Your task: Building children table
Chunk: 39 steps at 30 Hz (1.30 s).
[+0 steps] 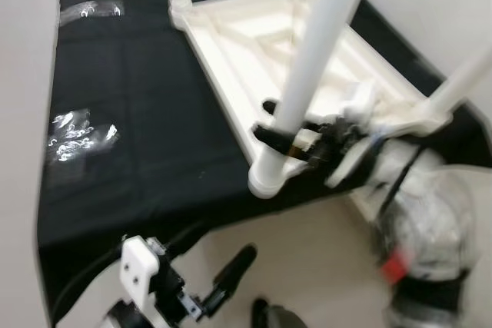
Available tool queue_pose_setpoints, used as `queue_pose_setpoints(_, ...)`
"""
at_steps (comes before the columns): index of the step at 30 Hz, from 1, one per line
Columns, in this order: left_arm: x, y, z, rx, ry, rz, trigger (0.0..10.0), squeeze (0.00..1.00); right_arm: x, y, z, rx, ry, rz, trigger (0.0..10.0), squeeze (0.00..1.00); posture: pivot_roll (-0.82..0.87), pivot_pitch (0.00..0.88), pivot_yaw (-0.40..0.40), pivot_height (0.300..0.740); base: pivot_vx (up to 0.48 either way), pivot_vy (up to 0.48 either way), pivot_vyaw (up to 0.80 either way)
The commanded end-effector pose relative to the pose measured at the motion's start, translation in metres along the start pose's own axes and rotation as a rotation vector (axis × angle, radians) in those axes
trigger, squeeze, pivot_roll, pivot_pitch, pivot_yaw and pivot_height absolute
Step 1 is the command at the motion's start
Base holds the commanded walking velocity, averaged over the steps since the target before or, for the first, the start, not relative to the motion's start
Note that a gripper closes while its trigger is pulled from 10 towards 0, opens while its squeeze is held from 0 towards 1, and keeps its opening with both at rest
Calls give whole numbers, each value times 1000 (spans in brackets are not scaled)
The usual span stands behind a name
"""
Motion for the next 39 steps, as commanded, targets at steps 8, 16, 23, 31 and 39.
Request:
queue_pose_setpoints(8,2,-5,-9,-9,0,-27,10000,0,18,-43,-28,129,182,-228,6510,0,1,253,-41,740,0,0,0)
queue_pose_setpoints(16,6,-3,-11,12,23,5,10000,0,30,6,-10,132,434,35,10000,1000,12,249,-52,740,0,0,0)
queue_pose_setpoints(23,7,0,-10,41,43,18,10000,0,7,31,9,-61,833,131,10000,0,28,269,-41,740,0,0,0)
queue_pose_setpoints(31,4,4,-11,86,85,28,10000,0,3,22,26,-153,1014,55,10000,0,62,288,-31,740,0,0,0)
queue_pose_setpoints(39,-1,9,-16,195,172,41,10000,0,27,37,50,-208,1011,139,0,0,85,311,-17,740,0,0,0)
Point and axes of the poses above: a point about 5 cm out from each wrist's last joint towards the gripper, its own x axis pointing out of the wrist towards the gripper, its own y axis along the axis of the wrist's last joint, z = x × y, the point moved 4 cm from there along x, pointing out of the wrist towards the gripper, and after that the axes turned 14 degrees about -x, right-handed, at the moved point
